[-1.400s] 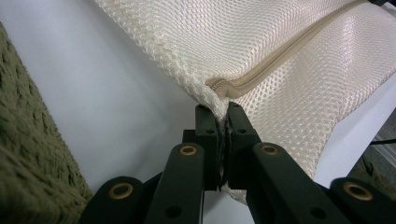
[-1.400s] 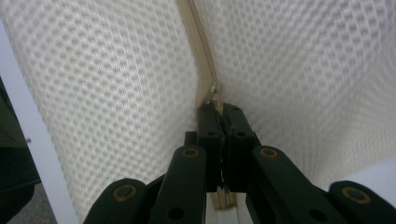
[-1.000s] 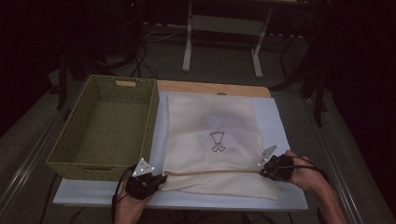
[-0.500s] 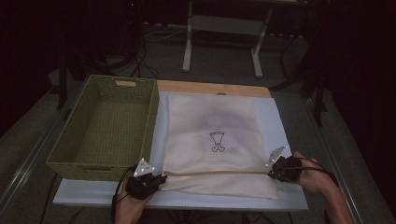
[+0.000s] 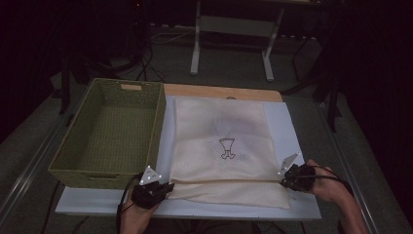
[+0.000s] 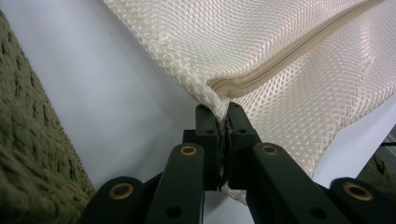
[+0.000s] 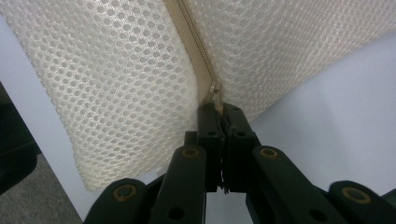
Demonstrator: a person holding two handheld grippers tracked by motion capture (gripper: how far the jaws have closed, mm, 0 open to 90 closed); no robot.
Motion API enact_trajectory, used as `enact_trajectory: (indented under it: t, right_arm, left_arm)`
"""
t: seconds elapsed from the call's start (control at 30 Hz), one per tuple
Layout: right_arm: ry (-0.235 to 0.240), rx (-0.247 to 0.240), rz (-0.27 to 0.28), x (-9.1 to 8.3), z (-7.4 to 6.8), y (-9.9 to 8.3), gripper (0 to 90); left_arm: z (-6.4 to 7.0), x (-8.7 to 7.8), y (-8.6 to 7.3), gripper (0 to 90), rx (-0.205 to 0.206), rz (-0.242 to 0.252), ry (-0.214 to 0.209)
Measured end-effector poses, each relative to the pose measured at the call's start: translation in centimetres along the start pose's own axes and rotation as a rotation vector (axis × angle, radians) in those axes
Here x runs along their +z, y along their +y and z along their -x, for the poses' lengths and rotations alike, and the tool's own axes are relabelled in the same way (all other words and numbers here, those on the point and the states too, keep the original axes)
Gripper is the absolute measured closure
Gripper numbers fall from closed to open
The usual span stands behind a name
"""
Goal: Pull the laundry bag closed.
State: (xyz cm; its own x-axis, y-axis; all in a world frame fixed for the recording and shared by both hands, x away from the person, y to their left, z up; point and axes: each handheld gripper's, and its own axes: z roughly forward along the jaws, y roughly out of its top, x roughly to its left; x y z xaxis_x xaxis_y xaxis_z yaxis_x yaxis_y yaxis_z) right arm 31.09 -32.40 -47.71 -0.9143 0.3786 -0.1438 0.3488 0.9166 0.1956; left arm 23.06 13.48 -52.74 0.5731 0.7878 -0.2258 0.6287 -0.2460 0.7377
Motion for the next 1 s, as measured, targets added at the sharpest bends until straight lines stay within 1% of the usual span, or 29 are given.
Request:
enact_trajectory:
  t: [0.03, 0.1, 0.13, 0.27, 0.4, 0.43, 0.5, 0.63, 0.67, 0.7, 0.73, 0.77, 0.83, 0.87, 0.9, 0.93, 0.97, 1.0]
  right_arm:
    - [0.007, 0.008, 0.003, 0.1, 0.0, 0.0, 87.4]
    - [0.001, 0.009, 0.005, 0.1, 0.0, 0.0, 87.1]
    - [-0.004, 0.007, 0.013, 0.3, 0.0, 0.1, 85.4]
    - [-0.01, 0.018, 0.011, 0.7, 0.0, -0.1, 70.3]
    - [-0.004, 0.038, 0.027, 0.3, 0.0, -0.4, 63.5]
    - [0.0, 0.037, 0.042, 0.1, 0.0, -0.5, 62.4]
    - [0.005, 0.052, 0.067, -0.1, 0.1, -0.6, 61.2]
    - [-0.003, 0.079, 0.118, -0.5, 0.4, -0.8, 60.1]
    - [-0.003, 0.079, 0.118, -0.5, 0.4, -0.8, 60.1]
    - [0.0, 0.102, 0.15, -0.7, 0.6, -0.8, 59.1]
    - [0.0, 0.102, 0.15, -0.7, 0.6, -0.8, 59.1]
    - [-0.007, 0.121, 0.175, -0.7, 0.8, -0.8, 58.4]
    - [-0.005, 0.129, 0.181, -0.8, 0.8, -0.8, 58.3]
    - [-0.021, 0.138, 0.194, -0.8, 0.9, -0.8, 58.0]
    - [-0.035, 0.155, 0.234, -0.9, 1.1, -0.8, 57.5]
    - [-0.035, 0.155, 0.234, -0.9, 1.1, -0.8, 57.5]
    - [-0.047, 0.166, 0.249, -0.8, 1.3, -0.7, 57.1]
    - [-0.045, 0.17, 0.256, -0.8, 1.3, -0.7, 56.7]
  left_arm:
    - [0.0, 0.0, 0.0, 86.2, 0.0, 0.006, -0.007]
    - [0.0, 0.0, 0.0, 84.6, 0.0, 0.006, -0.007]
    - [0.0, -0.1, -0.1, 80.3, -0.002, 0.002, -0.008]
    - [-0.1, -0.2, -0.3, 70.9, -0.003, 0.007, -0.006]
    - [0.2, -0.1, -0.2, 65.8, 0.0, 0.008, -0.011]
    - [0.2, -0.1, -0.2, 64.4, 0.003, 0.01, -0.009]
    - [0.3, -0.3, -0.2, 63.4, 0.005, 0.013, -0.01]
    - [0.5, -0.5, -0.2, 61.6, 0.007, 0.024, -0.008]
    - [0.5, -0.5, -0.2, 61.3, 0.007, 0.024, -0.008]
    - [0.5, -0.7, -0.2, 61.3, 0.013, 0.026, -0.006]
    - [0.5, -0.7, -0.2, 61.2, 0.013, 0.026, -0.006]
    - [0.5, -0.8, -0.2, 61.1, 0.013, 0.028, -0.003]
    - [0.6, -1.0, -0.2, 61.1, 0.018, 0.034, 0.0]
    - [0.6, -1.1, -0.3, 61.1, 0.023, 0.038, 0.004]
    - [0.6, -1.2, -0.3, 60.9, 0.026, 0.039, 0.014]
    - [0.6, -1.3, -0.3, 60.9, 0.028, 0.042, 0.013]
    - [0.6, -1.5, -0.2, 60.7, 0.026, 0.047, 0.015]
    - [0.6, -1.7, -0.2, 60.3, 0.031, 0.05, 0.021]
